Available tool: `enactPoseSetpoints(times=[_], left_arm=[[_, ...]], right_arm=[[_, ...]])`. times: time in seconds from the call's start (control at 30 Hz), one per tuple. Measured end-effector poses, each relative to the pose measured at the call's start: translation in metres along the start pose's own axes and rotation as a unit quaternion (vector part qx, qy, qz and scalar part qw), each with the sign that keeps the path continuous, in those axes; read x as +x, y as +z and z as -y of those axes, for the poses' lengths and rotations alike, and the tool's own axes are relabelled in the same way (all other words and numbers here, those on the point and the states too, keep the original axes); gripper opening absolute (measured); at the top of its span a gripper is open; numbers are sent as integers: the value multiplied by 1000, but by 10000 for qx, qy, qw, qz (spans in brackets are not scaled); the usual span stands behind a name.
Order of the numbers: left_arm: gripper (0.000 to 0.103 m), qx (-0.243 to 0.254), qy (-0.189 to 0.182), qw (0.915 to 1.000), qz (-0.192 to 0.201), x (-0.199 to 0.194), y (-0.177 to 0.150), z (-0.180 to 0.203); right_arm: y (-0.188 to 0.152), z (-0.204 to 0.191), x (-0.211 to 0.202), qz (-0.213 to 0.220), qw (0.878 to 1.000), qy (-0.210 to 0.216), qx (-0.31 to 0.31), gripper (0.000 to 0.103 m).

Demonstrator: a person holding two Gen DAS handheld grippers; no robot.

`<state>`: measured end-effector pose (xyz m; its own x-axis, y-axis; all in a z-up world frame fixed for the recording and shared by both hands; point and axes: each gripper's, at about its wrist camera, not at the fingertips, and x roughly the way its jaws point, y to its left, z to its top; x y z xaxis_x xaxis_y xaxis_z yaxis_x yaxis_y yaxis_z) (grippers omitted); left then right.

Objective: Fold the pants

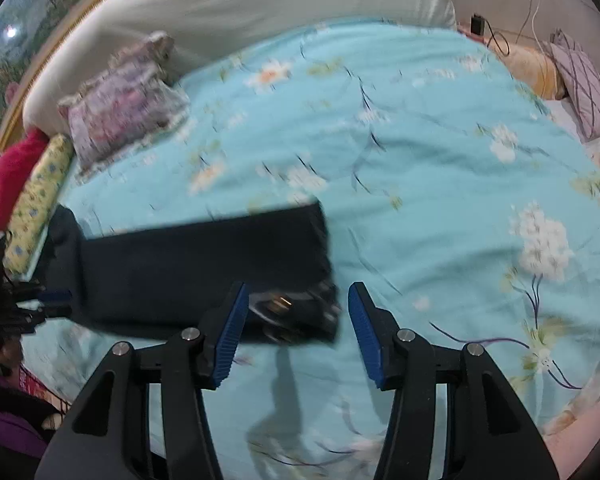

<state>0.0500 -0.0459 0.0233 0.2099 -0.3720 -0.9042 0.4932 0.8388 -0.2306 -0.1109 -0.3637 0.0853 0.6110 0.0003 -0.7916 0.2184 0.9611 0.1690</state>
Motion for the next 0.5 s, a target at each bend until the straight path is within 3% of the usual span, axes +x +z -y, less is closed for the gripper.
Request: enactPoseSetpoints(times=[0.1, 0.3, 0.5], left_arm=[[41, -298, 84, 9995, 117, -11, 2, -16], [49, -832, 414, 9950, 353, -34, 2, -55], [50, -1247, 687, 9882, 573, -58, -5, -94]], right_arm=[[10, -24, -1, 127, 9996, 261, -57, 54], [21, -89, 32, -219, 9938, 1009, -411, 55], [25, -146, 64, -499, 9831, 1691, -490, 55]])
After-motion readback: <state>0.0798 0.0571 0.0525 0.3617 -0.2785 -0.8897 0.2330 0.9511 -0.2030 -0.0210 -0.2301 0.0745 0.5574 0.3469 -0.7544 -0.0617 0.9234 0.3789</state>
